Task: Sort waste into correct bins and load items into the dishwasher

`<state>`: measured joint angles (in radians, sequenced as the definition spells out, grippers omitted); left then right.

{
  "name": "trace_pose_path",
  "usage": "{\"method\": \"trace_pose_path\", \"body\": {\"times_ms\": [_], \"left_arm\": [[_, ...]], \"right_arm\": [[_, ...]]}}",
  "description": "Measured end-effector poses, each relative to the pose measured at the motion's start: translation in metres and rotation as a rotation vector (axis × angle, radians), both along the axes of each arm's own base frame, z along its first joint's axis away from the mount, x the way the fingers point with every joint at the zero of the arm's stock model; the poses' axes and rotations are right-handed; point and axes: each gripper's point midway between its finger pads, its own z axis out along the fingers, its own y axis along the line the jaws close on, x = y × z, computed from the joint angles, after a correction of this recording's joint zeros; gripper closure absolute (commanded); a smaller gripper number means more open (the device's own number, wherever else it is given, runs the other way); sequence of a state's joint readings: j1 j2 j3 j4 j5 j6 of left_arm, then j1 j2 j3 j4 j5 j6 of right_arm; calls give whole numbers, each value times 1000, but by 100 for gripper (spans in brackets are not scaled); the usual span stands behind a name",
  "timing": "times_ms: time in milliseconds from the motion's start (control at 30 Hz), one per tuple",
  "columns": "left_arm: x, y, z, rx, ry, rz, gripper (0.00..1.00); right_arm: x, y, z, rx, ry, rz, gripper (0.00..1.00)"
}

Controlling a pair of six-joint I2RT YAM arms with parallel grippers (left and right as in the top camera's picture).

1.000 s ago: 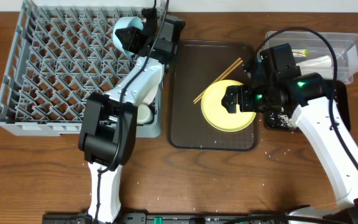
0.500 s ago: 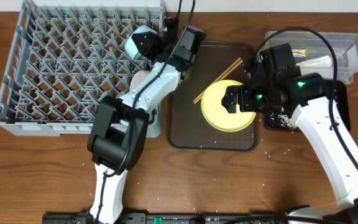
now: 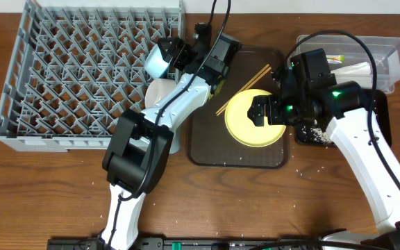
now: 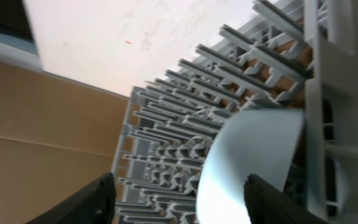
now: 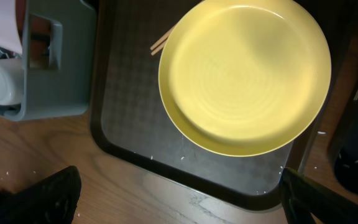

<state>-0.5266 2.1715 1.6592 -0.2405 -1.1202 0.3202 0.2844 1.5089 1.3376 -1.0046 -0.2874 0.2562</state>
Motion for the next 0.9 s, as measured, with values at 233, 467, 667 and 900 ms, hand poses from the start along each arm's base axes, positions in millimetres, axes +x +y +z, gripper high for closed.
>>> {"method": "trace_pose_path", "body": {"times_ms": [233, 467, 667, 900], "left_arm": [[2, -11, -14, -117, 13, -44, 26], [-13, -17, 26, -486, -29, -89, 34], [-62, -11, 95, -986, -17, -103, 50], [-128, -56, 52, -1242, 315, 8, 57]], "right_arm": [[0, 0, 0, 0, 0, 0, 1], [0, 0, 0, 0, 0, 0, 1], [0, 0, 0, 0, 0, 0, 1], [0, 0, 0, 0, 0, 0, 1]]}}
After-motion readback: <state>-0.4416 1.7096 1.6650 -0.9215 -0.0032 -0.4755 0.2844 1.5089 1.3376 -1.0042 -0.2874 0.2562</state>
